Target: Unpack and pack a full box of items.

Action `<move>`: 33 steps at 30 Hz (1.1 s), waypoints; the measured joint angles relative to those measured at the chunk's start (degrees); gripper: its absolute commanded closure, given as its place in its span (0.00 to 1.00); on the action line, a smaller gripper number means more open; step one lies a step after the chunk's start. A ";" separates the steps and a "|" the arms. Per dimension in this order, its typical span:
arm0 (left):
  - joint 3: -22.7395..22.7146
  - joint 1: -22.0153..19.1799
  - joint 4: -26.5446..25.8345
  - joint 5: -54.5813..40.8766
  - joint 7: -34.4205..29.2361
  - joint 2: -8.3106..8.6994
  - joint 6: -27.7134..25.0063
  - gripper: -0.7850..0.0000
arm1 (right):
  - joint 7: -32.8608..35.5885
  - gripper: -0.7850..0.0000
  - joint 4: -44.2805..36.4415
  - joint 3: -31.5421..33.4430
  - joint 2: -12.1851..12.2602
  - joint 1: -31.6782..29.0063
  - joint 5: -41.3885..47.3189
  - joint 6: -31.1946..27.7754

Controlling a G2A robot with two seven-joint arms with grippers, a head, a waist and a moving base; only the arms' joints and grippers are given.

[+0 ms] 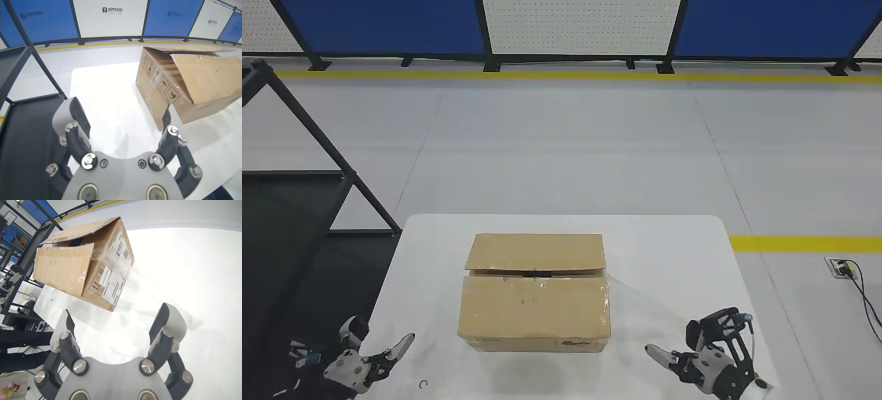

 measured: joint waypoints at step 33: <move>2.60 -17.46 1.31 -38.64 -40.14 2.24 2.08 0.00 | 9.23 0.00 20.28 -9.53 -1.02 24.75 39.11 -1.29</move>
